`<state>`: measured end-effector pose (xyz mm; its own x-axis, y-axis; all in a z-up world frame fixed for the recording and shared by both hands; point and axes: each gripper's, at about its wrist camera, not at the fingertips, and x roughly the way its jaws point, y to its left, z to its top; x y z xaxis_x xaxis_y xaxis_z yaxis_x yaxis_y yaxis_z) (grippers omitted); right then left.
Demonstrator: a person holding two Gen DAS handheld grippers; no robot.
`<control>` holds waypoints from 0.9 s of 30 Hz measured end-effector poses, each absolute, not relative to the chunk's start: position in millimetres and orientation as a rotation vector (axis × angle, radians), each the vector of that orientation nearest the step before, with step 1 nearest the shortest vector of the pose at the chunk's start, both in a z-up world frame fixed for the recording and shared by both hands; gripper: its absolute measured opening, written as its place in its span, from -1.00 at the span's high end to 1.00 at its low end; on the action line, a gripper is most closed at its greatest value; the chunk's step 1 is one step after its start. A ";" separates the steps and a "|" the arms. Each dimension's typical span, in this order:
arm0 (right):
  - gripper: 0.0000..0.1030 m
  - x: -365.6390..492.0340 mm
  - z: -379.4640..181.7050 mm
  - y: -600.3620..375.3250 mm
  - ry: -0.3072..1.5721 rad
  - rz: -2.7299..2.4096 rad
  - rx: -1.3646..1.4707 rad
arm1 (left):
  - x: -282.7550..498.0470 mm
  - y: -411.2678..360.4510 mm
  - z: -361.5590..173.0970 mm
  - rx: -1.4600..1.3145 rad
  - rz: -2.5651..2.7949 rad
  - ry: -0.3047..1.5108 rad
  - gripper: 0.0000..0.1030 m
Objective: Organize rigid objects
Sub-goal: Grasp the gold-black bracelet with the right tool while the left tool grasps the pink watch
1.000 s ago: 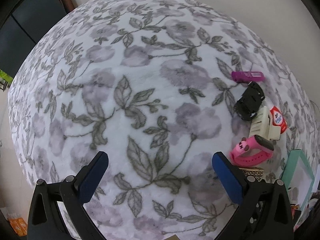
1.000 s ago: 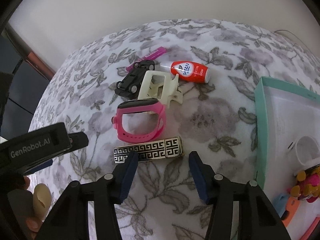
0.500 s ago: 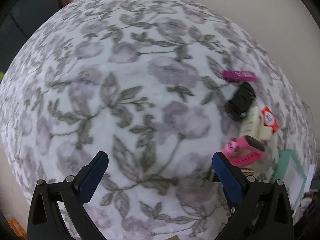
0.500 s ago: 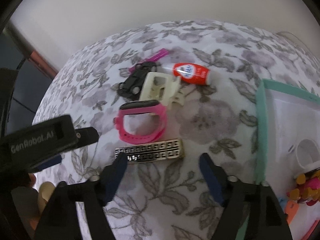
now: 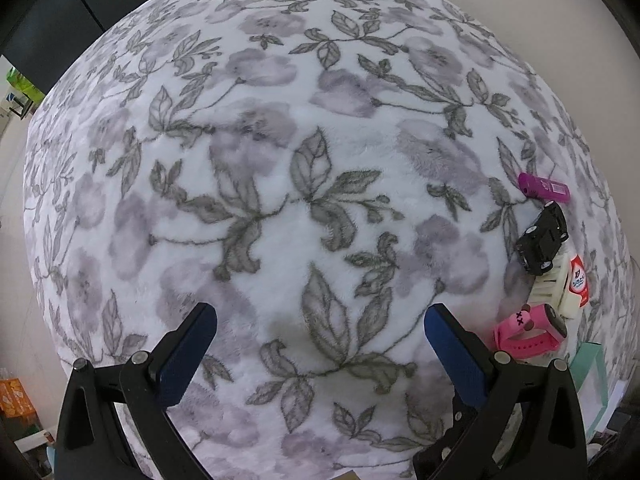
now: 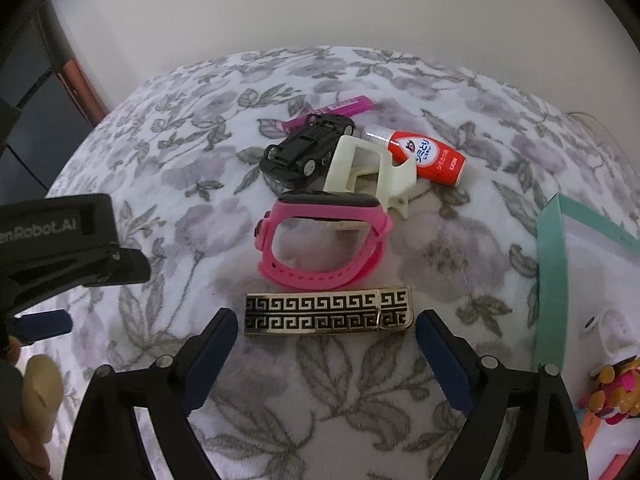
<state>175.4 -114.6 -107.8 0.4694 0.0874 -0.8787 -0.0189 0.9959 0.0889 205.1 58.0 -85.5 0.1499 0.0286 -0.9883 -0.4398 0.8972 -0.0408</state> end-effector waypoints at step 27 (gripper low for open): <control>-0.63 171.4 -81.3 -166.4 1.071 0.015 0.181 | 215.8 7.5 -78.9 -0.278 0.155 1.307 -1.00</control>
